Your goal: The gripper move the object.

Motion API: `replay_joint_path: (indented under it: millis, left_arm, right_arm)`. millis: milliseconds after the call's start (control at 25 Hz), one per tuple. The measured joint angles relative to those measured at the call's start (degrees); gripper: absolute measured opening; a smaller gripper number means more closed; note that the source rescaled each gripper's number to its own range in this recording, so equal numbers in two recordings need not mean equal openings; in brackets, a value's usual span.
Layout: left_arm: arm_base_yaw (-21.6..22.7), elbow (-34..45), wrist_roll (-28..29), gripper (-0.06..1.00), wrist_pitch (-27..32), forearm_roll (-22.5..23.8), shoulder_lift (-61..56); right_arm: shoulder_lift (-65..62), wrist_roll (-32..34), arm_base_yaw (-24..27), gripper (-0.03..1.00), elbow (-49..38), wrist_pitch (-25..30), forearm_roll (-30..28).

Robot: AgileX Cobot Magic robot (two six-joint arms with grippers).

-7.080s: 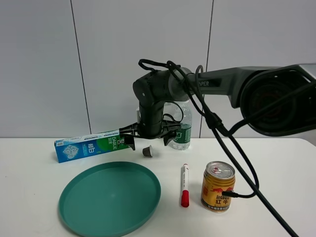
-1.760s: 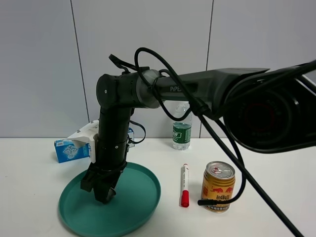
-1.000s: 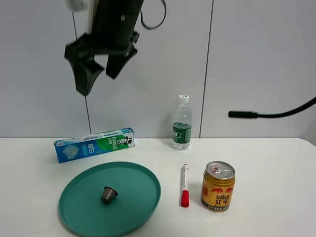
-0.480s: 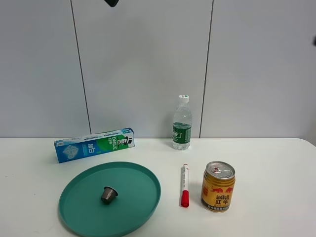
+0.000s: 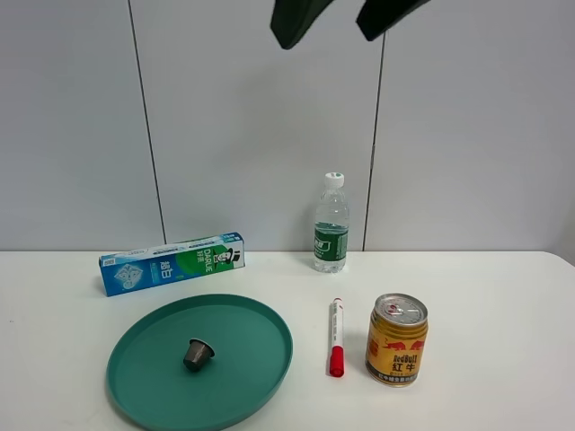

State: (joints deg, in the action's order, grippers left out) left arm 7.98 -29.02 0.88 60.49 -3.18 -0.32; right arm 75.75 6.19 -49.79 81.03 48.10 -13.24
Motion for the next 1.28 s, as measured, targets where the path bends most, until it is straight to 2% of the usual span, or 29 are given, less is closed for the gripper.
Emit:
replay_joint_path:
  millis: [120, 280, 480, 760, 1040, 1280]
  left_arm:
    - [0.0, 0.0, -0.1, 1.00, 0.0, 0.0, 0.0]
    - [0.0, 0.0, -0.1, 1.00, 0.0, 0.0, 0.0]
    - [0.0, 0.0, -0.1, 1.00, 0.0, 0.0, 0.0]
    - [0.0, 0.0, 0.0, 1.00, 0.0, 0.0, 0.0]
    - [0.0, 0.0, 0.0, 1.00, 0.0, 0.0, 0.0]
    - [0.0, 0.0, -0.1, 1.00, 0.0, 0.0, 0.0]
  right_arm:
    - [-6.5, 0.7, 0.9, 0.85, -6.5, 1.7, 0.2]
    - [-13.9, 1.8, 5.4, 0.85, -13.9, 4.3, 0.3]
    - [-22.9, 1.8, 11.3, 0.85, -23.3, 4.9, 1.1]
    - [-38.0, 1.7, 25.5, 0.85, -35.5, 5.9, 3.1]
    - [-56.3, 1.4, 40.0, 0.85, -44.4, 15.3, 6.4]
    - [-69.7, -0.6, 48.9, 0.85, -45.4, 19.9, 7.1]
